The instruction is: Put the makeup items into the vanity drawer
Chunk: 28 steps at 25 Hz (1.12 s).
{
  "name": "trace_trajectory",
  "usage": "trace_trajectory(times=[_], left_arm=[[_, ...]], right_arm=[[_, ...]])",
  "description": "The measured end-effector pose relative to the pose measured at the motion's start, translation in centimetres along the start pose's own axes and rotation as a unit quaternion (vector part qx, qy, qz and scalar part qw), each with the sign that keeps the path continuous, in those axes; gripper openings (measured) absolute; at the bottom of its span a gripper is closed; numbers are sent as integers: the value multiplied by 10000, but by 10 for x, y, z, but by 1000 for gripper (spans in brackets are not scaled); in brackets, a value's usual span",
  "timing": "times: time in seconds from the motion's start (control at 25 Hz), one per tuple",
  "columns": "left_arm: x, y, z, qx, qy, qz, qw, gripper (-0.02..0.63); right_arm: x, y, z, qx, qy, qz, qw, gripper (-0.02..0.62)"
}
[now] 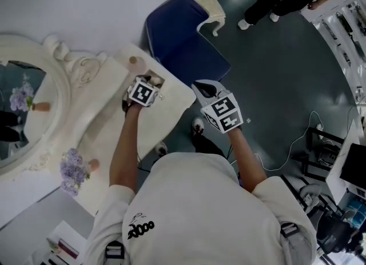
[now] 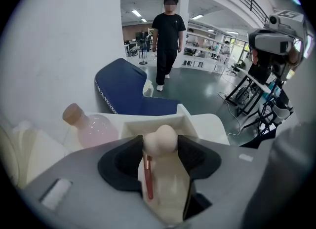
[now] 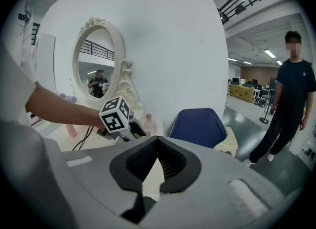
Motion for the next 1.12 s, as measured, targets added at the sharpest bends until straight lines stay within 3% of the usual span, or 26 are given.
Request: trace_trajectory(times=[0.2, 0.32, 0.44, 0.56, 0.68, 0.84, 1.12], left_arm=[[-16, -2, -4, -175, 412, -26, 9990, 246], [-45, -8, -10, -180, 921, -349, 9950, 227], [-85, -7, -11, -358, 1726, -331, 9838, 39], [-122, -6, -5, -484, 2340, -296, 9706, 17], [-163, -10, 5, -661, 2890, -524, 9536, 18], [-221, -18, 21, -1010, 3682, -907, 9198, 18], [-311, -25, 57, -1265, 4301, -1883, 8738, 18]], right_arm=[[-4, 5, -7, 1, 99, 97, 9999, 5], [-6, 1, -15, -49, 192, 93, 9998, 5], [-6, -4, -25, -104, 297, 101, 9995, 5], [-5, -10, -40, -201, 418, 71, 9989, 3], [-5, -18, -60, -370, 561, 7, 9977, 4], [-8, -30, -94, -726, 804, -34, 9941, 3], [-17, -59, -148, -1292, 1219, -168, 9840, 3]])
Point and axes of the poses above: the fingertips, and each gripper's own axes: x forward along the fingers, y to its right, z out of its underside, the point moved 4 cm from there along -x, backward along the fingers, and after that the axes turned 14 degrees about -y, right-handed, at the moved point
